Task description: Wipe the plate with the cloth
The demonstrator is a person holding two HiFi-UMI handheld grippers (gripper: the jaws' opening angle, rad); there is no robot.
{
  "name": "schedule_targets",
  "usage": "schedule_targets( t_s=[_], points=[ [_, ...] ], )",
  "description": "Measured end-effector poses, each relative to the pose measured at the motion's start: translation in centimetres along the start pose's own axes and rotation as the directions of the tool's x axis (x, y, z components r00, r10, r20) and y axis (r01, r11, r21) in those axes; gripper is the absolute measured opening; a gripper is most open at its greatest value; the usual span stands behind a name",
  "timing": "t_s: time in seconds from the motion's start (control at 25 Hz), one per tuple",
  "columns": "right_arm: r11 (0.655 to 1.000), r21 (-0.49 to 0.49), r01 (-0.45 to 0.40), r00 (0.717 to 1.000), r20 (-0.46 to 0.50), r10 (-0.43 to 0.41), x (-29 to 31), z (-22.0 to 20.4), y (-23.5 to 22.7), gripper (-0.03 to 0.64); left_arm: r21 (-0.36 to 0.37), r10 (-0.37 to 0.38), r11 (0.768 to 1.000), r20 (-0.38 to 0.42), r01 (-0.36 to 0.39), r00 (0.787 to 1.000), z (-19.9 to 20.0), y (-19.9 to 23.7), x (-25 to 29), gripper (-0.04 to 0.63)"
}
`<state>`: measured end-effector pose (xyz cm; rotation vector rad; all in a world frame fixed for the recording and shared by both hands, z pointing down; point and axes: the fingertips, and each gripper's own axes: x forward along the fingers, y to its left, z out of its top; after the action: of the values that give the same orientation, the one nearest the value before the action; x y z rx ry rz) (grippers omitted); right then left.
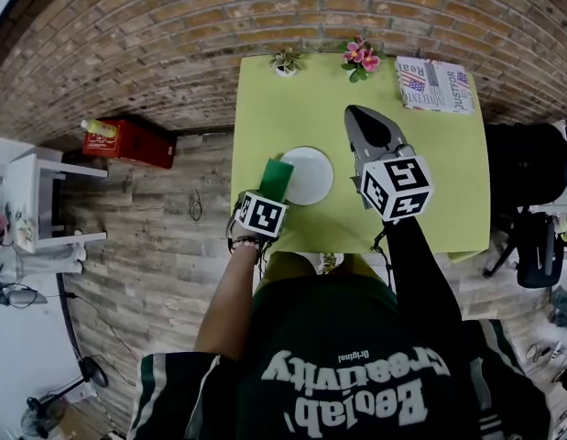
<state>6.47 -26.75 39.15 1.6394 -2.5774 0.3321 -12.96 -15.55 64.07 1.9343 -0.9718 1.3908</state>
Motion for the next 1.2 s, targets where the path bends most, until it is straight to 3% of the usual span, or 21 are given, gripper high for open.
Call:
schedule_targets(
  t_s=[0.28,0.64,0.92,1.2],
  points=[
    [1.0,0.006,0.016,1.0,0.01,-0.016,-0.7,0.2,-0.7,0.014,0.024,-0.018,1.0,0.029,0.018,0.999,1.1,-1.1,-0.5,0.347],
    [0.999,0.008,0.05,0.999,0.012,-0.05,-3.0,0.1,-2.6,0.014,0.133,-0.113,0.986,0.068,0.103,0.991,4.3,-7.2,-0.1,0.347],
    [0.997,0.009,0.075,0.997,0.012,-0.075,-4.8,-0.1,-4.2,0.014,0.212,-0.153,0.967,0.046,0.14,0.987,4.8,-11.2,0.8,0.348],
    [0.997,0.009,0.074,0.997,0.01,-0.074,-5.4,-0.3,-5.1,0.014,0.19,-0.155,0.97,0.005,0.152,0.988,3.8,-12.4,2.3,0.348]
  ],
)
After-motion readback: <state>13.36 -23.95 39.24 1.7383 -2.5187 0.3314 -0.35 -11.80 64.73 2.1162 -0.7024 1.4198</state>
